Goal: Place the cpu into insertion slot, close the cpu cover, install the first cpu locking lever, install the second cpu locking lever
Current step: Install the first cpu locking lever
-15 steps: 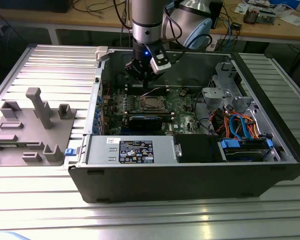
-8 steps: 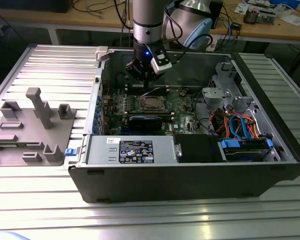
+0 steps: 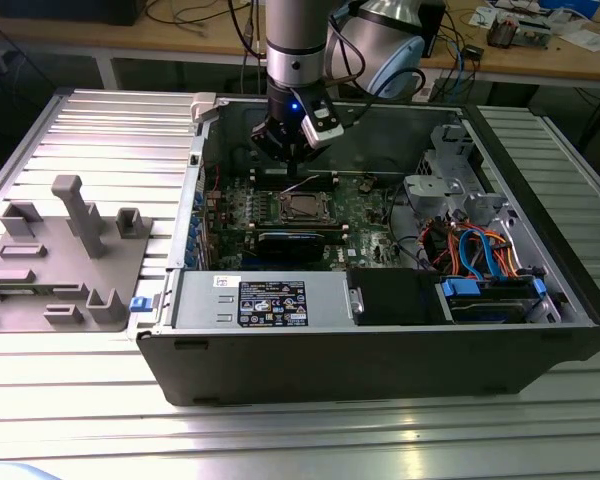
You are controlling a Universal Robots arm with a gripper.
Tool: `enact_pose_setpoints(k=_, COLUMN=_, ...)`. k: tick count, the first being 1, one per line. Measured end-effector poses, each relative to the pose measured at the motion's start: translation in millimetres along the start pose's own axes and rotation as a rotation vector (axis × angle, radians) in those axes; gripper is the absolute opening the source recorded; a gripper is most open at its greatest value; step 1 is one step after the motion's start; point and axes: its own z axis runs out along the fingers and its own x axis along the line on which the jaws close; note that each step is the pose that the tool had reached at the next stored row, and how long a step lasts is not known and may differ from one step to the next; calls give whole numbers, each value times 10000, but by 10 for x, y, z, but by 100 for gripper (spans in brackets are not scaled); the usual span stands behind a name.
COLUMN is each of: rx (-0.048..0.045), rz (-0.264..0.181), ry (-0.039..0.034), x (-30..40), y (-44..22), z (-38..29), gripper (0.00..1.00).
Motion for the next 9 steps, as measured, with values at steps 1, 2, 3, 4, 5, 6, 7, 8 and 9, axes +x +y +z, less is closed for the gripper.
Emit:
enact_pose_setpoints(k=1, rx=-16, rz=1, ry=1, x=-4, y=0, z=2, gripper=11)
enact_pose_setpoints(k=2, rx=-38, rz=5, ry=1, x=-7, y=1, z=4, gripper=11)
enact_pose_setpoints(k=3, rx=-40, rz=23, ry=1, x=-9, y=0, z=9, gripper=11)
enact_pose_setpoints(k=4, rx=-40, rz=28, ry=1, x=-12, y=0, z=14, gripper=11)
enact_pose_setpoints(k=5, rx=-56, rz=28, ry=2, x=-14, y=-1, z=18, gripper=11)
enact_pose_setpoints(k=6, rx=-90, rz=29, ry=4, x=-16, y=-1, z=24, gripper=11)
enact_pose_setpoints(k=7, rx=-97, rz=30, ry=2, x=-21, y=0, z=31, gripper=11)
enact_pose_setpoints(k=8, rx=-96, rz=29, ry=3, x=-27, y=0, z=39, gripper=11)
enact_pose_setpoints(k=9, rx=-96, rz=21, ry=5, x=-35, y=2, z=51, gripper=11)
